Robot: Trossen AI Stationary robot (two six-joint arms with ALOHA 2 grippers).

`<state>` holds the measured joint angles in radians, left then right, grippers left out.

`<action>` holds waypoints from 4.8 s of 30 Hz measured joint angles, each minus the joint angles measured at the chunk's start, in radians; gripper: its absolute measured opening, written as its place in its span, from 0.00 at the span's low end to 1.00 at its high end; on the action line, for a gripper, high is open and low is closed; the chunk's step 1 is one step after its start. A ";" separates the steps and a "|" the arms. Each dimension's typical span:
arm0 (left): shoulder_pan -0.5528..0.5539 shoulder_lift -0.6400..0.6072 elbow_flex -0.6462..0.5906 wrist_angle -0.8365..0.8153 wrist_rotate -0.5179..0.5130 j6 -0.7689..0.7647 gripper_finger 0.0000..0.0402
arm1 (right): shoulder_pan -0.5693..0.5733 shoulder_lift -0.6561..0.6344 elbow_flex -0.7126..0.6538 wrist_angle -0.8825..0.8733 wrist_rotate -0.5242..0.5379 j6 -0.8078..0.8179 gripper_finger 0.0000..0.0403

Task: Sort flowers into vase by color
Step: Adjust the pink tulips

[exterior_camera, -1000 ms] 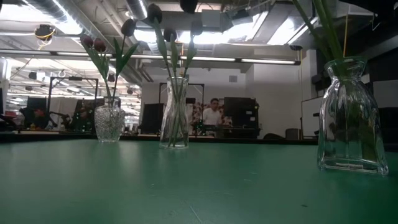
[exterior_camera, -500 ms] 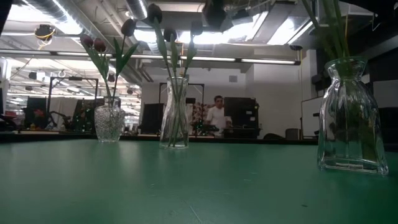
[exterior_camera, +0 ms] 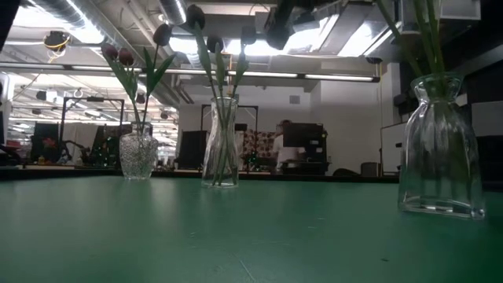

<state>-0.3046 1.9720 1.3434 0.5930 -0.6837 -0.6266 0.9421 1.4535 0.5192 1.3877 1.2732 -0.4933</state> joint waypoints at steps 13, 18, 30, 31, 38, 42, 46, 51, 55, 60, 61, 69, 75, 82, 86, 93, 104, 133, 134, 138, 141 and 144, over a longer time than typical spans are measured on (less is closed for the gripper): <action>0.004 0.000 0.000 -0.033 0.003 0.000 0.00 | -0.101 -0.005 0.266 -0.003 -0.020 -0.501 0.21; 0.004 0.000 0.000 -0.063 0.003 0.000 0.00 | -0.141 -0.005 0.336 -0.058 0.001 -0.537 0.21; 0.025 0.000 0.000 -0.058 -0.003 0.002 0.00 | -0.114 -0.005 0.406 -0.114 0.012 -0.509 0.21; 0.026 0.000 0.000 -0.054 -0.002 0.002 0.00 | -0.112 -0.005 0.413 -0.128 0.006 -0.508 0.21; 0.025 0.000 0.000 -0.052 -0.002 0.005 0.00 | -0.157 -0.005 0.531 -0.469 -0.066 -0.377 0.21; 0.020 -0.004 0.000 -0.059 0.055 0.079 0.00 | -0.201 -0.005 0.632 -0.832 -0.118 -0.175 0.21; -0.008 -0.007 0.000 -0.062 0.050 0.151 0.00 | -0.205 -0.005 0.719 -1.105 -0.150 -0.012 0.21; -0.037 -0.007 0.000 -0.091 -0.088 0.274 0.00 | -0.202 -0.005 0.761 -1.215 -0.150 0.064 0.21; -0.063 -0.007 0.000 -0.123 -0.187 0.380 0.00 | -0.203 -0.005 0.761 -1.232 -0.149 0.072 0.21; -0.101 -0.008 0.000 -0.233 -0.313 0.454 0.00 | -0.202 -0.005 0.761 -1.240 -0.151 0.082 0.21; -0.107 -0.008 -0.001 -0.253 -0.327 0.464 0.00 | -0.200 -0.005 0.761 -1.240 -0.150 0.082 0.21; -0.139 -0.008 -0.001 -0.339 -0.250 0.482 0.00 | -0.181 -0.005 0.761 -1.240 -0.122 0.067 0.21; -0.122 -0.008 -0.001 -0.265 0.109 0.536 0.00 | -0.181 -0.005 0.761 -1.228 -0.128 0.069 0.21; -0.047 -0.007 -0.002 -0.174 0.287 0.619 0.00 | -0.168 -0.005 0.761 -1.225 -0.133 0.069 0.21; 0.004 -0.007 -0.001 -0.169 0.307 0.611 0.00 | -0.159 -0.005 0.761 -1.225 -0.133 0.069 0.21; 0.022 -0.006 -0.001 -0.033 0.473 0.557 0.00 | -0.157 -0.005 0.761 -1.225 -0.131 0.063 0.21; 0.035 -0.007 -0.001 -0.032 0.351 0.558 0.00 | -0.157 -0.005 0.761 -1.225 -0.104 0.048 0.21; 0.047 -0.006 0.000 -0.404 0.128 0.472 0.00 | -0.242 -0.005 0.849 -1.653 -0.511 0.485 0.21; 0.042 -0.006 0.000 -0.403 0.128 0.472 0.00 | -0.242 -0.005 0.857 -1.679 -0.492 0.490 0.21; 0.014 -0.006 0.000 -0.402 0.128 0.472 0.00 | -0.241 -0.005 0.907 -1.794 -0.453 0.525 0.21; -0.012 -0.006 0.000 -0.402 0.128 0.476 0.00 | -0.241 -0.005 0.933 -1.901 -0.456 0.583 0.21; -0.034 -0.006 0.000 -0.402 0.128 0.476 0.00 | -0.241 -0.005 0.962 -2.009 -0.454 0.635 0.21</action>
<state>-0.3383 1.9656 1.3430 0.1913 -0.5559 -0.1501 0.7006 1.4483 1.4807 -0.6215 0.8196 0.1415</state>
